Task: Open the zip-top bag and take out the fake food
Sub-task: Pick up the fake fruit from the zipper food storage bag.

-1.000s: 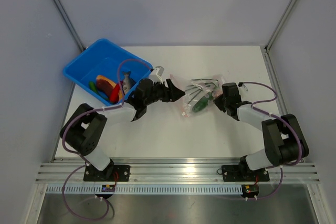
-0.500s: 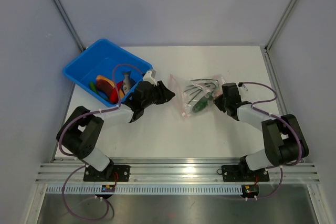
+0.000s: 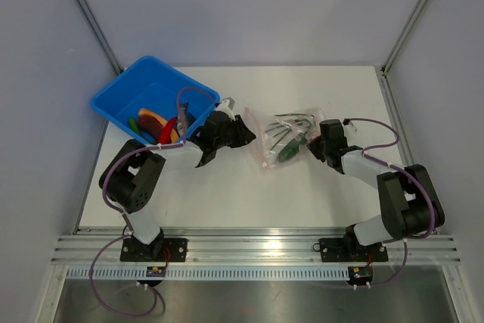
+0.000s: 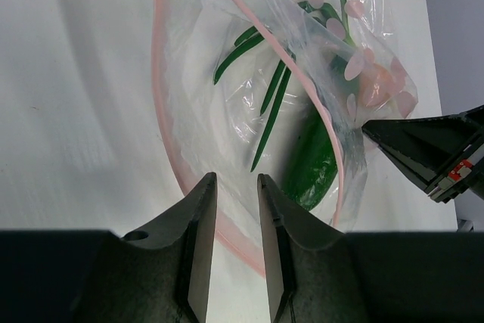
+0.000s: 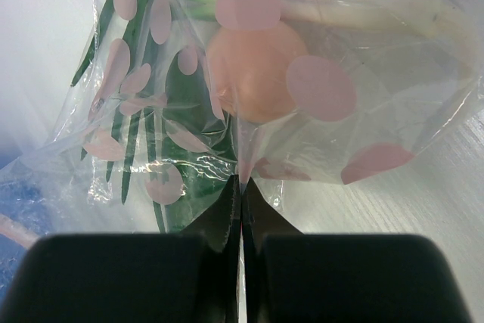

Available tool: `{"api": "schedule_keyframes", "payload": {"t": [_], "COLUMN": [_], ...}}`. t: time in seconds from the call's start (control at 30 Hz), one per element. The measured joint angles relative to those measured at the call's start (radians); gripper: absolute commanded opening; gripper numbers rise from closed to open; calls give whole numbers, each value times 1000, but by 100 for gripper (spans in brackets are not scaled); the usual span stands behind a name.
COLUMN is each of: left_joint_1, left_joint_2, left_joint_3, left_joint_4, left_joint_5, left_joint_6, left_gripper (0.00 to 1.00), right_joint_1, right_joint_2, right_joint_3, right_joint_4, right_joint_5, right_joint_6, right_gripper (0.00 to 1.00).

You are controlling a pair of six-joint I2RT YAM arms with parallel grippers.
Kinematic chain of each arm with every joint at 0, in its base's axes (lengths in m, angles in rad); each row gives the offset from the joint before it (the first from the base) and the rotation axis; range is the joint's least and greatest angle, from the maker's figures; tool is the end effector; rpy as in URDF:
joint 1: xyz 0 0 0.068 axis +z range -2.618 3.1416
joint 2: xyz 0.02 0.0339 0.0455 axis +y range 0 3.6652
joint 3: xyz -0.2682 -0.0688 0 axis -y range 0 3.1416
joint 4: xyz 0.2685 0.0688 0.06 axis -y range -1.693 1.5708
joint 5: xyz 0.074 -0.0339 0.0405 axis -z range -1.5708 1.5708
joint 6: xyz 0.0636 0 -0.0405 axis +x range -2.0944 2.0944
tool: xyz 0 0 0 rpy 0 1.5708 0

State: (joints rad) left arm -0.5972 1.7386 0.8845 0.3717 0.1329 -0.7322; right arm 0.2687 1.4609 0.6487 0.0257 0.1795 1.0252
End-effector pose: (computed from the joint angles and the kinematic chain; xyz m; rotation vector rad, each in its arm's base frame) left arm 0.3325 -0.2363 0.1513 -0.0597 2.1895 -0.9316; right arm 0.3070 0.0728 0.1298 0.9612 2.1789 0.4224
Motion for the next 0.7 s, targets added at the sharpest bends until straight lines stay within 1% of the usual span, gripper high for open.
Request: {"api": "schedule_keyframes", "payload": {"t": [0.2,0.33,0.47,0.7], "left_joint_1": [0,0,0,-16], "left_joint_2": [3,34,76,88], "left_joint_3": [13,34,53,76], "left_joint_4": [-15,-12,-18,-43], "left_joint_5": [14,37,59,74], "left_joint_6": [23,24,24,35], "left_gripper": [31,31,33,35], "right_joint_1": [0,0,0,1], "right_joint_2": [0,0,0,0], "right_joint_3": [0,0,0,0], "right_joint_4": [0,1,4,7], "right_joint_5": [-5,-10,-15,-17], "right_joint_6": [0,0,0,-3], "right_gripper": [0,0,0,0]}}
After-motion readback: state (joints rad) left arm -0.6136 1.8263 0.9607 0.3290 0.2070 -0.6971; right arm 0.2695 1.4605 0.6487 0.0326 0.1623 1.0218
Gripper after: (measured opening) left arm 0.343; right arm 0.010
